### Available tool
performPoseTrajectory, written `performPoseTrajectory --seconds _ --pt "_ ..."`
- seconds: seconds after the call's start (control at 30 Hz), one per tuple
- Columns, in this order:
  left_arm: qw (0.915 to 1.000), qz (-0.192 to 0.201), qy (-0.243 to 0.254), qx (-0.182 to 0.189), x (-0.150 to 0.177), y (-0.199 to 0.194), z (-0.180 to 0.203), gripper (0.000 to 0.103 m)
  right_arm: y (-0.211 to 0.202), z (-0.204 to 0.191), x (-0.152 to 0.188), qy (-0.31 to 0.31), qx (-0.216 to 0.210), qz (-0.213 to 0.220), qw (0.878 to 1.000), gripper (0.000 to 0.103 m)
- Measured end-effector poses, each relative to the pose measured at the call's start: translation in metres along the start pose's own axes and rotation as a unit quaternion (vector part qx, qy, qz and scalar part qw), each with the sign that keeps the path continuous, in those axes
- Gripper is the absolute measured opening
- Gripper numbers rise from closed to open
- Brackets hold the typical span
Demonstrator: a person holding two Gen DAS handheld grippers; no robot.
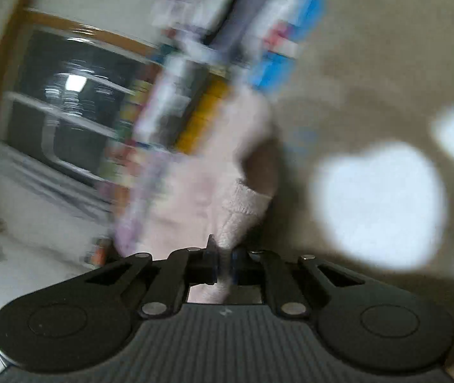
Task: Fold clothes
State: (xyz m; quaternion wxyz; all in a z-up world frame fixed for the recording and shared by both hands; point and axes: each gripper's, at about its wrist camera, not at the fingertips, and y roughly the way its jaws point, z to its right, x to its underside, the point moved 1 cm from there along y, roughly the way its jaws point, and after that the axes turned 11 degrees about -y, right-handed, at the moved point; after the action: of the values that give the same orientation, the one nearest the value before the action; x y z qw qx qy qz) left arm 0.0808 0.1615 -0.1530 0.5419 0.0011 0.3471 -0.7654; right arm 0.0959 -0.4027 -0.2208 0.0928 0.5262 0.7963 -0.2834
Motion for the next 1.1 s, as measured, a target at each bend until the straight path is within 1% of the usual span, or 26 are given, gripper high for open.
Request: performPoseTrajectory --seconds 0.03,0.1,0.17,0.2,0.27,0.33,0.37,0.4,0.47,0.53,0.57,0.63,0.67,0.7,0.77,0.83,0.87,0.93,0.97,1.0,1.03,1.07,1.1 --pt "0.9999 -0.009 -0.01 -0.006 0.001 0.004 -0.007 0.009 0.002 0.012 0.003 0.015 0.012 -0.011 1.0 0.004" --pt "0.9997 -0.019 -0.015 0.002 -0.003 0.0 -0.005 0.009 -0.002 0.007 0.004 -0.002 0.005 -0.014 1.0 0.01" --pt "0.9987 -0.021 -0.044 0.013 -0.007 -0.004 -0.015 0.02 -0.01 0.006 0.001 0.003 0.003 -0.008 1.0 0.017" --pt "0.9978 -0.02 -0.061 0.017 -0.01 -0.005 -0.02 0.024 -0.016 0.011 0.0 0.014 0.002 0.001 1.0 0.021" --pt "0.9953 -0.012 -0.093 0.027 -0.016 -0.009 -0.028 0.028 -0.02 0.02 0.0 0.04 -0.009 0.007 0.999 0.021" --pt "0.9927 0.005 -0.115 0.038 -0.023 -0.015 -0.032 0.041 -0.02 0.017 0.001 0.024 -0.005 0.0 1.0 0.023" --pt "0.9909 0.011 -0.127 0.044 -0.025 -0.015 -0.035 0.042 -0.02 0.014 0.001 0.013 -0.004 -0.003 1.0 0.029" --pt "0.9889 0.017 -0.139 0.05 -0.028 -0.015 -0.038 0.042 -0.017 0.012 0.001 0.005 -0.007 -0.004 1.0 0.032" --pt "0.9829 0.018 -0.173 0.062 -0.034 -0.008 -0.046 0.042 -0.01 0.011 -0.002 -0.003 -0.015 -0.001 1.0 0.033" --pt "0.9796 0.027 -0.186 0.071 -0.038 -0.003 -0.046 0.042 -0.002 0.014 -0.006 0.007 -0.025 0.006 1.0 0.033" --pt "0.9806 0.029 -0.18 0.072 -0.037 -0.002 -0.044 0.039 0.002 0.014 -0.009 0.008 -0.03 0.008 0.999 0.033" --pt "0.9868 0.025 -0.148 0.061 -0.036 0.003 -0.036 0.015 0.006 0.012 -0.01 -0.008 -0.035 0.006 0.999 0.031" --pt "0.9897 0.028 -0.131 0.051 -0.036 0.003 -0.032 0.01 0.01 0.009 -0.009 -0.02 -0.036 0.002 0.999 0.02" --pt "0.9926 0.035 -0.111 0.034 -0.035 0.001 -0.03 0.009 0.011 0.006 -0.009 -0.027 -0.029 0.002 0.999 0.011" --pt "0.9962 0.048 -0.073 0.0 -0.033 -0.004 -0.028 0.01 0.011 0.001 -0.009 -0.039 -0.014 0.005 0.999 0.011" --pt "0.9969 0.061 -0.034 -0.035 -0.03 -0.009 -0.027 0.01 0.004 -0.004 -0.011 -0.057 0.007 0.013 0.998 0.011" --pt "0.9965 0.068 -0.041 -0.027 -0.028 -0.009 -0.031 0.011 0.007 0.002 -0.009 -0.06 0.017 0.002 0.998 0.007" --pt "0.9965 0.066 -0.048 -0.019 -0.031 -0.013 -0.027 0.013 0.007 0.013 -0.009 -0.041 0.002 -0.002 0.999 0.007" --pt "0.9964 0.061 -0.059 -0.005 -0.034 -0.018 -0.029 0.015 0.004 0.012 -0.011 -0.037 -0.003 -0.004 0.999 0.011" --pt "0.9946 0.065 -0.081 0.001 -0.037 -0.021 -0.034 0.018 0.001 0.012 -0.013 -0.033 -0.007 -0.005 0.999 0.017" --pt "0.9921 0.071 -0.103 0.006 -0.039 -0.024 -0.04 0.022 -0.004 0.014 -0.015 -0.024 -0.012 0.002 1.0 0.019" --pt "0.9898 0.069 -0.124 0.014 -0.041 -0.023 -0.045 0.022 -0.008 0.017 -0.017 -0.015 -0.017 0.009 1.0 0.024" --pt "0.987 0.066 -0.144 0.023 -0.044 -0.022 -0.05 0.024 -0.012 0.02 -0.019 -0.006 -0.021 0.015 1.0 0.025"
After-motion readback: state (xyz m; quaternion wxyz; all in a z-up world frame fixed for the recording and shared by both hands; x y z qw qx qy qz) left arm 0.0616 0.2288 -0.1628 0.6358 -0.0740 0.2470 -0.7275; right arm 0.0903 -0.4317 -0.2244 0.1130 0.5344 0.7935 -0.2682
